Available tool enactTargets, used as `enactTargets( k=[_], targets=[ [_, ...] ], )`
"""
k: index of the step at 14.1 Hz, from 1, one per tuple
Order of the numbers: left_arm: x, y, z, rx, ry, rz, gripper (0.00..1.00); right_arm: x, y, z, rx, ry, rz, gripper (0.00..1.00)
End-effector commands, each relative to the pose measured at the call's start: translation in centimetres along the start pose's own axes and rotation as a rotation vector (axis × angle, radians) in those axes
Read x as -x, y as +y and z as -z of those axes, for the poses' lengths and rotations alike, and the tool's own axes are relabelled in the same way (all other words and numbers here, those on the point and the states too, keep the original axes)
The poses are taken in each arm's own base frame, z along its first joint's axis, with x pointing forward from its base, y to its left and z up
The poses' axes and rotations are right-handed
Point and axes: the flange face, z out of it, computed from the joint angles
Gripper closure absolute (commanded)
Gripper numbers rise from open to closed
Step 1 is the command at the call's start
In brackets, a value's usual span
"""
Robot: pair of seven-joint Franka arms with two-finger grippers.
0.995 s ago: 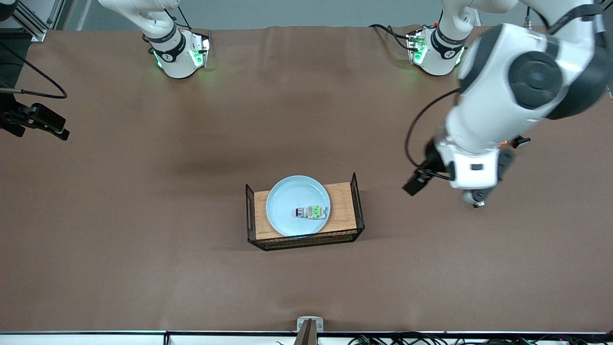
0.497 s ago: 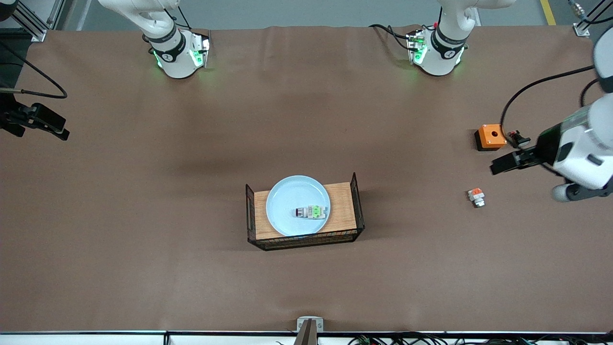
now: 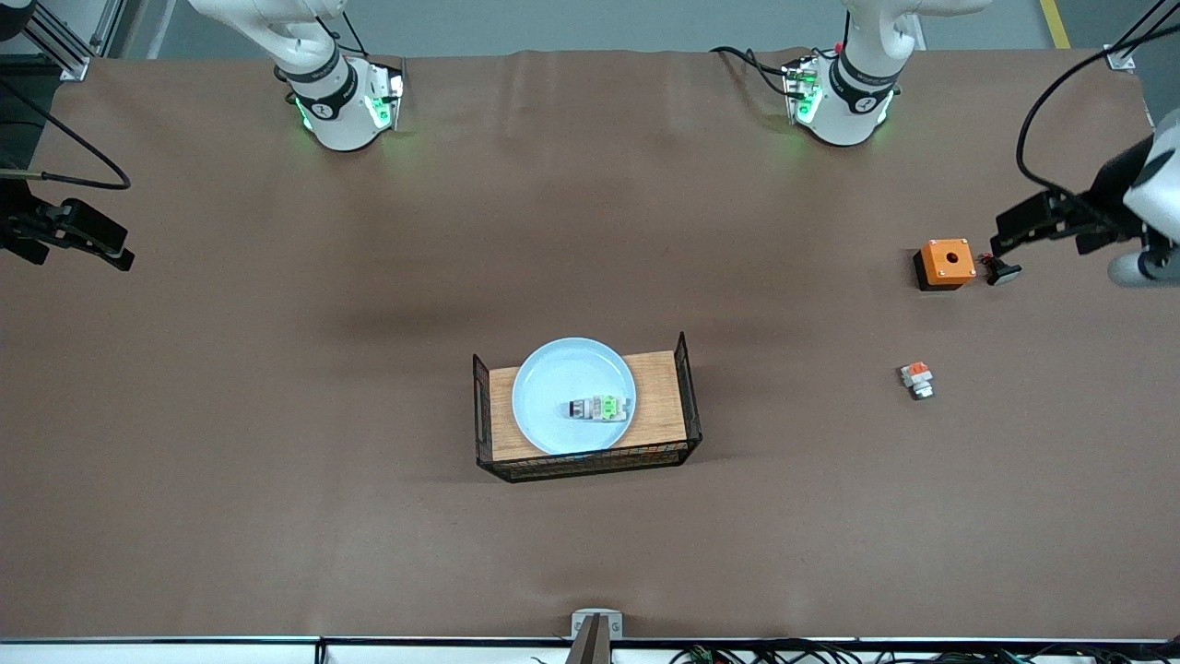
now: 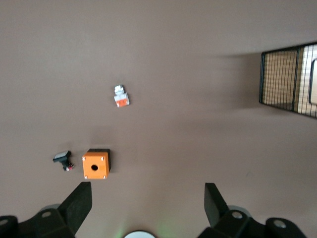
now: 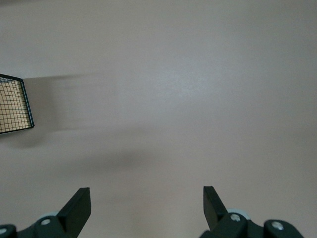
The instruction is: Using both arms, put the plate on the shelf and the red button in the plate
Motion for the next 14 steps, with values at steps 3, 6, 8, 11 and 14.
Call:
enactTargets(
  k=[3, 6, 8, 11, 14],
  targets=[
    [4.6, -2.0, -0.6, -0.016, 0.005, -0.055, 0.0, 0.3, 0.1, 0.6, 0.017, 0.015, 0.014, 0.0],
    [6.9, -2.1, -1.5, -0.016, 0.037, -0.056, 0.0, 0.3, 0.1, 0.5, 0.017, 0.013, 0.014, 0.0],
    [7.2, -2.5, -1.6, -0.016, 0.039, -0.05, 0.0, 0.3, 0.1, 0.5, 0.017, 0.013, 0.014, 0.0],
    [7.3, -1.4, -1.5, -0.021, 0.042, -0.069, 0.0, 0.3, 0.1, 0.5, 0.017, 0.013, 0.014, 0.0],
    [7.5, -0.6, -1.2, -0.093, 0.053, -0.099, 0.0, 0.2, 0.1, 0.4, 0.016, 0.012, 0.014, 0.0]
  ],
)
